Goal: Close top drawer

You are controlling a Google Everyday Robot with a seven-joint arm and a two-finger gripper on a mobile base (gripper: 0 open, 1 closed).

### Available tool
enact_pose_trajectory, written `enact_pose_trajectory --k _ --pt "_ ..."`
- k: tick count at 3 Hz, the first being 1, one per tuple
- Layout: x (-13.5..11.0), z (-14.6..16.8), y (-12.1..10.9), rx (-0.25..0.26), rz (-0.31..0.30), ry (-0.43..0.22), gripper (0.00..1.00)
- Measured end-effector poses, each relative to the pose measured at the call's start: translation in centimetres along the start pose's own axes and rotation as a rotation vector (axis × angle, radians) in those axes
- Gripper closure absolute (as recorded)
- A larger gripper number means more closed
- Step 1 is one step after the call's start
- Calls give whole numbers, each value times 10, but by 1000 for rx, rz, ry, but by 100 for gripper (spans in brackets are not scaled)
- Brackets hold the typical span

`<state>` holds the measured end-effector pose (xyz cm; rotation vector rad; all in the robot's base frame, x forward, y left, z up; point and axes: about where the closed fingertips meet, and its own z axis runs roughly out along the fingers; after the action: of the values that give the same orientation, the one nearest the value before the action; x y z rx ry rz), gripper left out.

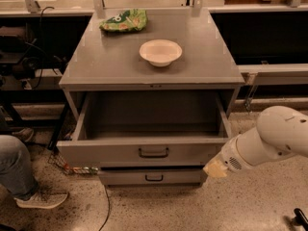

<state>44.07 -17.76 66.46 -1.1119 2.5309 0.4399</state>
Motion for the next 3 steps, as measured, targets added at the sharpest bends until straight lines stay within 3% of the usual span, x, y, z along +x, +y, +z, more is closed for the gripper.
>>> enact_pose_trajectory --k 1,3 --pt "0 0 0 0 0 0 100" --pt "-40 36 -31 13 -76 -84 100"
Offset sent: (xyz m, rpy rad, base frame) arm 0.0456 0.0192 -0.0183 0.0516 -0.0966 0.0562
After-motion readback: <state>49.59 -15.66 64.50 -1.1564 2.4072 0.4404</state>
